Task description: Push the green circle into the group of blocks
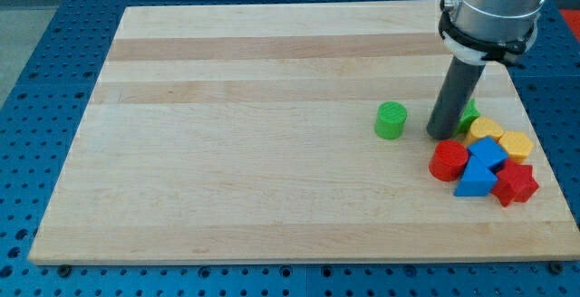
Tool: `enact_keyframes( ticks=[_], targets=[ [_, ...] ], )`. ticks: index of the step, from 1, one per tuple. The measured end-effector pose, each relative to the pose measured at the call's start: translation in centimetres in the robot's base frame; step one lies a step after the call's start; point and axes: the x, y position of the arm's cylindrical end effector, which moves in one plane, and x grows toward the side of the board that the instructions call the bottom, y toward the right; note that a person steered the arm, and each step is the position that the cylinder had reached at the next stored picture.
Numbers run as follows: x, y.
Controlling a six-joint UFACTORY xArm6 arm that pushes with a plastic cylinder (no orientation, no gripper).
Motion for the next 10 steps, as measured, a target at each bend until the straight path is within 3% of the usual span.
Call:
enact_keyframes(
  ticks=[3, 4, 5, 6, 7, 8, 9, 10],
  targets=[
    [-1.1, 0.4],
    [3.8, -4.2],
    [4.5, -5.0],
    [4.5, -9.5],
    [3.9, -15.0],
    [-0.5, -15.6],
    [-2.9, -14.2],
    [-2.5, -10.8]
  ],
)
